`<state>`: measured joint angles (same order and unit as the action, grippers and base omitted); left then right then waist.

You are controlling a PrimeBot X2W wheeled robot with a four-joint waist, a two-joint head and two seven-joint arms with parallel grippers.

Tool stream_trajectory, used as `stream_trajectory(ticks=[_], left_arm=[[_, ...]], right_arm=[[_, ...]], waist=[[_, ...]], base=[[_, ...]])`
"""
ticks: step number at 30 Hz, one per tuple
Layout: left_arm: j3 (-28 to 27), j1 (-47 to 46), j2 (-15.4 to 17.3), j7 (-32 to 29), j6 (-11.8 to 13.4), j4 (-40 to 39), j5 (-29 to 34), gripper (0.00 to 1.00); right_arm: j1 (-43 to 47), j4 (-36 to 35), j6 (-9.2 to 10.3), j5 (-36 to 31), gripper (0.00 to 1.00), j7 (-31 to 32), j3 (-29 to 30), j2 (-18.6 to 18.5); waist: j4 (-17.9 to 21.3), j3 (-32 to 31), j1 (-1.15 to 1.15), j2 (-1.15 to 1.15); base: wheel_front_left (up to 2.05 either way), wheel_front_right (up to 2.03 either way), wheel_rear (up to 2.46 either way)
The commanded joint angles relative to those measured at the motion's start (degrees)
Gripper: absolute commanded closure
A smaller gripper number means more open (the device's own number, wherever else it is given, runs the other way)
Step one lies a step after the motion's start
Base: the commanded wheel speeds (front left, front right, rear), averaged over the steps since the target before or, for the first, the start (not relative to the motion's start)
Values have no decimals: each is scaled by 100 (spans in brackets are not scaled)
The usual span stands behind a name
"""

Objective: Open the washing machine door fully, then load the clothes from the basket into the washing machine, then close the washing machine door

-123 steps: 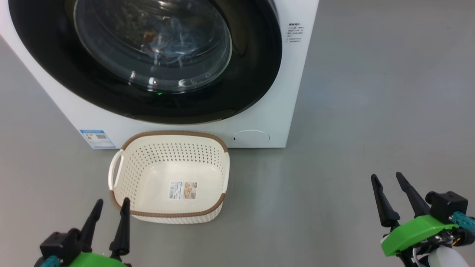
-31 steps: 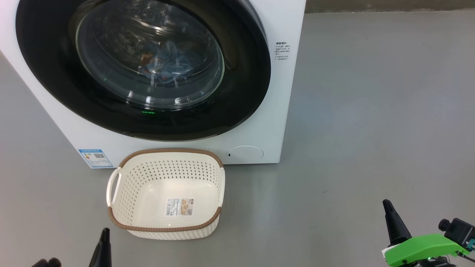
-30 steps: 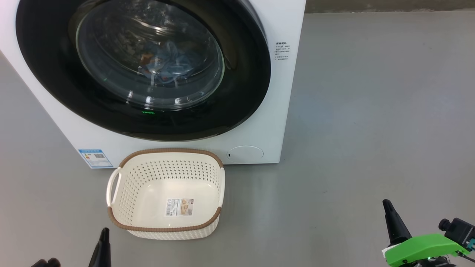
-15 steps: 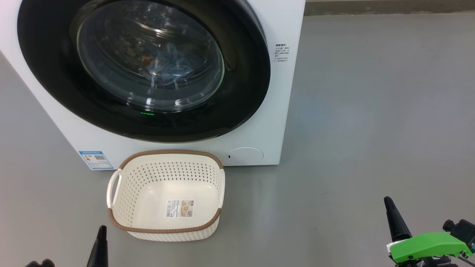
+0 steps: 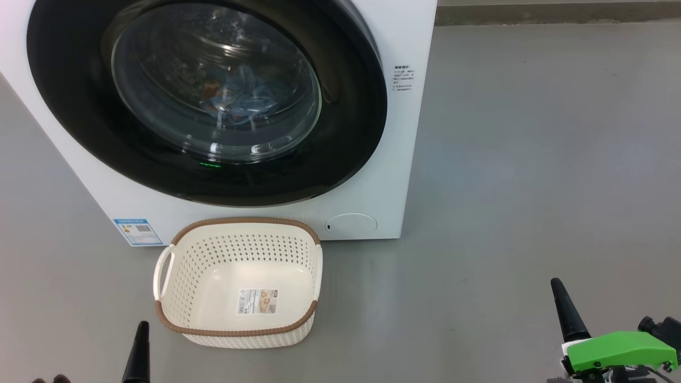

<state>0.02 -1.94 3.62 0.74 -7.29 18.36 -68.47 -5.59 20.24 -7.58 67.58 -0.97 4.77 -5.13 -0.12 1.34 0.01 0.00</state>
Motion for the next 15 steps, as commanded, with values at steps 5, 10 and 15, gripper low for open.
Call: stream_trajectory(ticks=[5, 10, 15], left_arm=[[-212, -301, 65, -97, -14, -198, -331, 100], [-270, -318, 47, -180, -15, -230, -605, 100], [-328, -334, 30, -263, -16, -261, -880, 100]], right_arm=[[-71, -228, 4, 328, 100, 119, -11, 14], [-69, -281, 5, 613, 100, 203, 14, 42], [-68, -333, 6, 899, 100, 288, 39, 71]], waist=[[1, -12, 0, 0], [3, -26, 0, 0], [4, -40, 0, 0]], base=[[0, 0, 0], [0, 0, 0], [0, 0, 0]])
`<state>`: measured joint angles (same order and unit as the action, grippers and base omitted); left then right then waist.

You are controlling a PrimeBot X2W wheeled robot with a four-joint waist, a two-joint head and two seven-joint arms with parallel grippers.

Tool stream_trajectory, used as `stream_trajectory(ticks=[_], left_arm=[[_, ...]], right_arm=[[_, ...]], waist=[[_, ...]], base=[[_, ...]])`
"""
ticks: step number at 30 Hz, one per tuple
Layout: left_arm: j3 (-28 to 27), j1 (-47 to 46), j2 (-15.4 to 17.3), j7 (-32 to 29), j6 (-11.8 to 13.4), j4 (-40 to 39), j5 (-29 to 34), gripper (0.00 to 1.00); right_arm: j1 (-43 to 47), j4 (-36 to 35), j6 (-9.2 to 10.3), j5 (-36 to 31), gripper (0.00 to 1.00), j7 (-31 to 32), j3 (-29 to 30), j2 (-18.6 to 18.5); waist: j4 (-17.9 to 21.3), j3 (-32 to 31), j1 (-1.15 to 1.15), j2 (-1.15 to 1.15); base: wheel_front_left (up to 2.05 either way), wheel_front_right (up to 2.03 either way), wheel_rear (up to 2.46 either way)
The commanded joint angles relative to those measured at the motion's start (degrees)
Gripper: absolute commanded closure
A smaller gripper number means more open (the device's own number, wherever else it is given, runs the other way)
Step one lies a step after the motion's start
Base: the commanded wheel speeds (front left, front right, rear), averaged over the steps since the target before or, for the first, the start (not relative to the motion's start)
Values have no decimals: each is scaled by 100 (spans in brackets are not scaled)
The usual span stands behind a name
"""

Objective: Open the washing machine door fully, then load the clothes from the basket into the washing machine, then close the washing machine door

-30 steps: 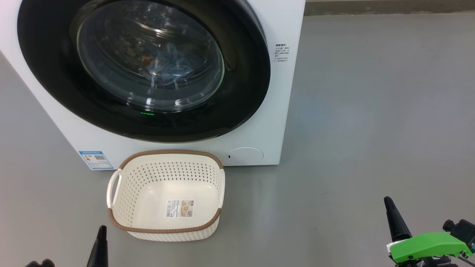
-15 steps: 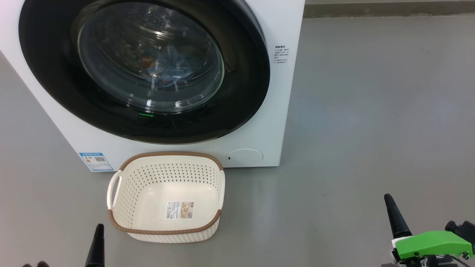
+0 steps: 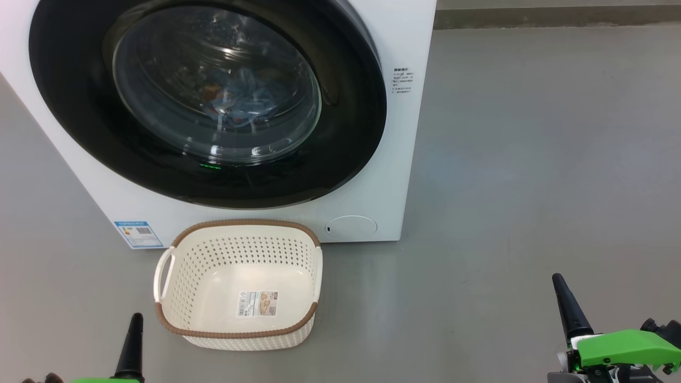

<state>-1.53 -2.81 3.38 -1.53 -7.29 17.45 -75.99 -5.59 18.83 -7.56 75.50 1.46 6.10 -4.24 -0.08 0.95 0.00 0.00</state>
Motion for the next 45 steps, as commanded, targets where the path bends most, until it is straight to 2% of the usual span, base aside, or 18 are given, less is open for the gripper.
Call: stream_trajectory(ticks=[1, 27, 45], left_arm=[[-185, -251, 51, -52, -16, -177, -183, 100], [-488, -336, -39, -485, -20, -340, -1608, 100], [-496, -337, -44, -493, -20, -342, -1620, 100]], right_arm=[[-68, -202, 5, 164, 100, 62, -89, -13], [-59, -477, 8, 1648, 100, 500, 43, 134], [-59, -480, 8, 1665, 100, 504, 43, 136]], waist=[[0, -5, 0, 0], [8, -77, 0, 0], [8, -78, 0, 0]], base=[[0, 0, 0], [0, 0, 0], [0, 0, 0]])
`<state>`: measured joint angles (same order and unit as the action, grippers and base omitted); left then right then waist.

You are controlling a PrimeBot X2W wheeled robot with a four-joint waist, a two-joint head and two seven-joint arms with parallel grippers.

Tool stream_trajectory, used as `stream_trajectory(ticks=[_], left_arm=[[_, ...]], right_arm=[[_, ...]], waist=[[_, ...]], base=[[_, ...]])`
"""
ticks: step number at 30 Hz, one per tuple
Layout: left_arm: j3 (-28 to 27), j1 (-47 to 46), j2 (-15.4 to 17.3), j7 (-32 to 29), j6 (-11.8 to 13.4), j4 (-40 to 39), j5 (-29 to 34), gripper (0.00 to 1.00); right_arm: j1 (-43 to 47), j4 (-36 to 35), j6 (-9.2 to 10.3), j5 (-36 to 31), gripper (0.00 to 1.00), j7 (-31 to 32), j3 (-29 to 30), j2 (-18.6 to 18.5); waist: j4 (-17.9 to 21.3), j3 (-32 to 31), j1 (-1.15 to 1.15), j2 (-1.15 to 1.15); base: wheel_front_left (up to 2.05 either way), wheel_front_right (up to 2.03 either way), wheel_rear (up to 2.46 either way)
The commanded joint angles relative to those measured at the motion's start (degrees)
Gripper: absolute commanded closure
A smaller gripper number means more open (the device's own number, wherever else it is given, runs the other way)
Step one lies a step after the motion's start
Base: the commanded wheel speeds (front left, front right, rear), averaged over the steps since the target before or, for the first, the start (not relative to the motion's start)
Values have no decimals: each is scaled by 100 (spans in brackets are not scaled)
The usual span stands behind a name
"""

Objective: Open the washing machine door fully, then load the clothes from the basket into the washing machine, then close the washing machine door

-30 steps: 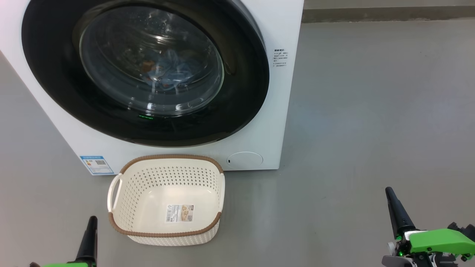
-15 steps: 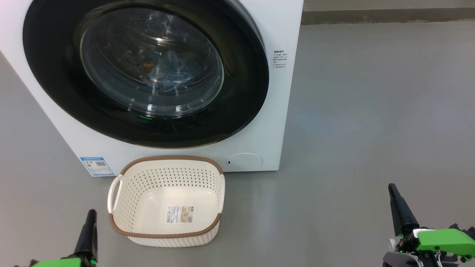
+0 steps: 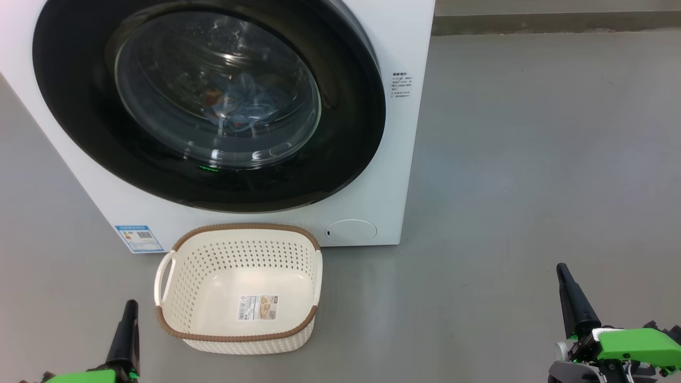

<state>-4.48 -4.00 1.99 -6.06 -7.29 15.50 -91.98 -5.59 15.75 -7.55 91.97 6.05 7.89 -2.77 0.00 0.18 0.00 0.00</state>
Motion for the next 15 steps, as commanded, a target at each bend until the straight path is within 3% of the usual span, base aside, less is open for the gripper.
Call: stream_trajectory(ticks=[1, 15], left_arm=[[-201, -219, 95, -40, -20, -146, -20, 100], [-203, -219, 93, -42, -20, -146, -19, 100]], right_arm=[[-59, -173, 6, 18, 100, 45, -136, -10], [-59, -173, 6, 19, 100, 45, -136, -10]], waist=[[0, 0, 0, 0], [0, 0, 0, 0]], base=[[0, 0, 0], [0, 0, 0]])
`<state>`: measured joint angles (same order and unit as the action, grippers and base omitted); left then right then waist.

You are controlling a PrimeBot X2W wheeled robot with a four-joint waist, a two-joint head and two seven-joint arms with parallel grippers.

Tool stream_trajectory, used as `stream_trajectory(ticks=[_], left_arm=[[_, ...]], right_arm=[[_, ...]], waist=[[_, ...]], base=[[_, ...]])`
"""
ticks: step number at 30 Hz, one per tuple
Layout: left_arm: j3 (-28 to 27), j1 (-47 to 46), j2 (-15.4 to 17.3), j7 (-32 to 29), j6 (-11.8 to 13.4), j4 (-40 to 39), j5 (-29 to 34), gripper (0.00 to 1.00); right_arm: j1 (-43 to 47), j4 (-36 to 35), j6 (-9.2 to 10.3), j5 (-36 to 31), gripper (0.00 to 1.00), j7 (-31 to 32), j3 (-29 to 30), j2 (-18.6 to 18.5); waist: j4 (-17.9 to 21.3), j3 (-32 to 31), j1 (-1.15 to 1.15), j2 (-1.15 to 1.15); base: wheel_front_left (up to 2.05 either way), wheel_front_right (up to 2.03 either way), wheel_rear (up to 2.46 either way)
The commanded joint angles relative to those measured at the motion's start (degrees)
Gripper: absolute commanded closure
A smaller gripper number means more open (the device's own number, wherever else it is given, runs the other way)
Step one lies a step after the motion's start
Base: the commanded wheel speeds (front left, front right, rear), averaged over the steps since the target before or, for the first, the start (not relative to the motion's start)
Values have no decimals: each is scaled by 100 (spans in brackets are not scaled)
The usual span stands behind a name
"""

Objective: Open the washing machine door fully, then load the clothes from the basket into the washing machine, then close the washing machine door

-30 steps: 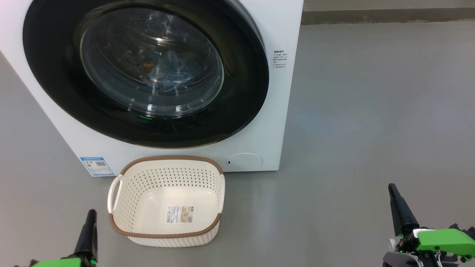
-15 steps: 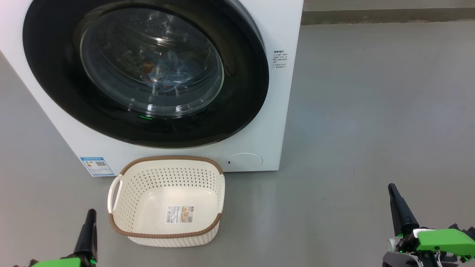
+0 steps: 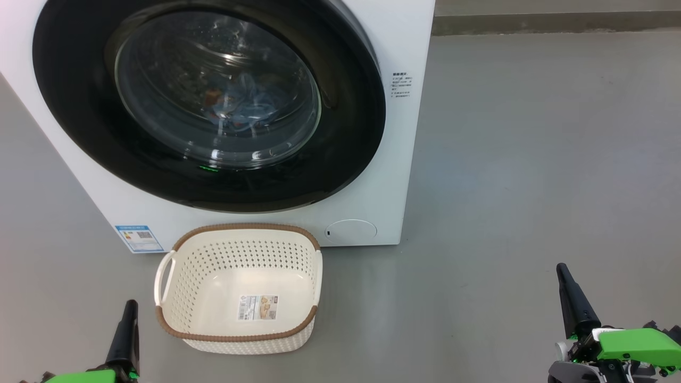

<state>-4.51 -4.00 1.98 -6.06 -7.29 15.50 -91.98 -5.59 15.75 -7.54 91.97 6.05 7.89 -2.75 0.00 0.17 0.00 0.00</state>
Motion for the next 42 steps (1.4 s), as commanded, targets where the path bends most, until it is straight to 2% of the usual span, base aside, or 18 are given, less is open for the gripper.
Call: stream_trajectory(ticks=[1, 42], left_arm=[[-200, -219, 94, -42, -20, -146, -19, 100], [-204, -219, 92, -45, -20, -146, -16, 100]], right_arm=[[-59, -173, 5, 19, 100, 45, -136, -13], [-59, -173, 5, 19, 100, 44, -137, -13]], waist=[[0, 0, 0, 0], [0, 0, 0, 0]], base=[[0, 0, 0], [0, 0, 0]])
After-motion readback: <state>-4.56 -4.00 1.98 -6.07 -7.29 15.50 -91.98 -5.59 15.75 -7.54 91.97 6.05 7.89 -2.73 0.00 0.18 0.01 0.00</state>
